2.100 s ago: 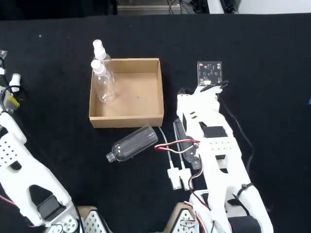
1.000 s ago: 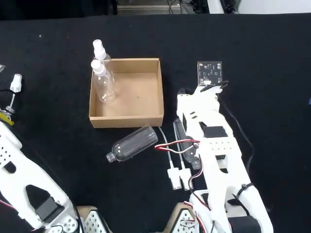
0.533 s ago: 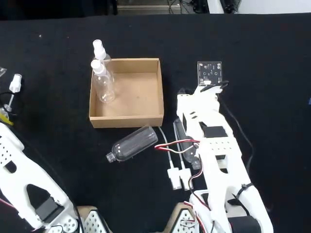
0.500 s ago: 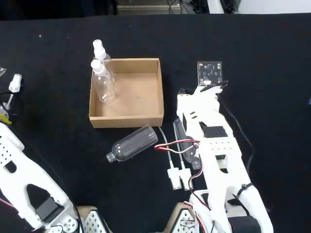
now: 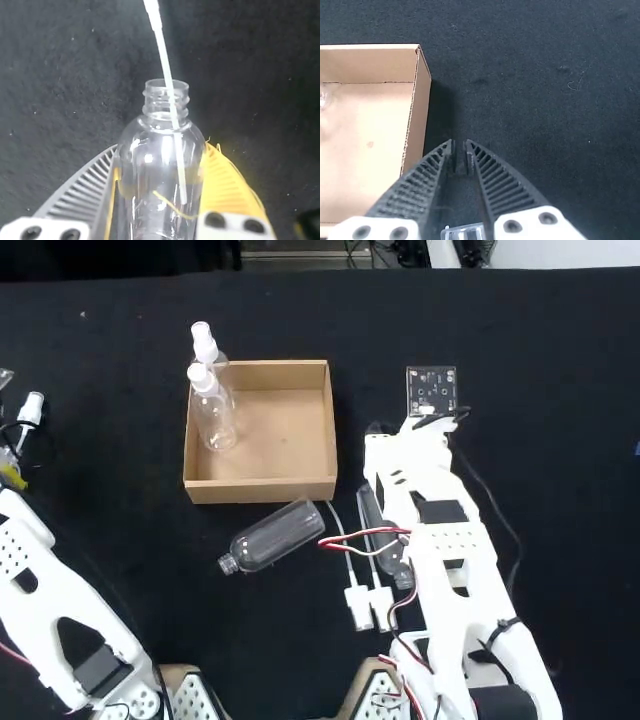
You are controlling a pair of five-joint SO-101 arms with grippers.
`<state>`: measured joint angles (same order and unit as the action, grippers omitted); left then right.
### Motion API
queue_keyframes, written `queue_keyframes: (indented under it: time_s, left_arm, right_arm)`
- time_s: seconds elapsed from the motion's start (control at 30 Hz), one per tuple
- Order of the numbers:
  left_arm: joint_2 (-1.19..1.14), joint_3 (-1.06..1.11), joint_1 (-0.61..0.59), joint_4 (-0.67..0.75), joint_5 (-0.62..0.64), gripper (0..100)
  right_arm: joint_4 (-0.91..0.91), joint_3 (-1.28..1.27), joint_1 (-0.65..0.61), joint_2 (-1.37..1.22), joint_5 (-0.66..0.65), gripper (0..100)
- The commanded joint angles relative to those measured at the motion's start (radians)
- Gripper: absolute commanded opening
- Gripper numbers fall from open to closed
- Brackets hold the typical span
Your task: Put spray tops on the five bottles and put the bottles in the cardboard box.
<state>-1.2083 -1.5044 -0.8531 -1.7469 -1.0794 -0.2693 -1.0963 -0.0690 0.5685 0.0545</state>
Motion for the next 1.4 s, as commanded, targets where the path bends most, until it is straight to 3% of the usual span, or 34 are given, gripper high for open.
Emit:
queue_keyframes:
  time_s: [0.0, 0.3, 1.37]
  left_arm:
    - [0.025, -0.036, -0.007, -0.012, 0.072, 12]
    - [0.021, -0.156, -0.076, -0.014, 0.181, 12]
    - [0.046, -0.162, -0.068, -0.014, 0.431, 12]
  right_arm:
    - [0.031, 0.005, 0.018, 0.047, -0.012, 1.1]
    - [0.031, 0.008, 0.018, 0.047, -0.012, 1.1]
    - [0.032, 0.008, 0.018, 0.047, -0.012, 1.1]
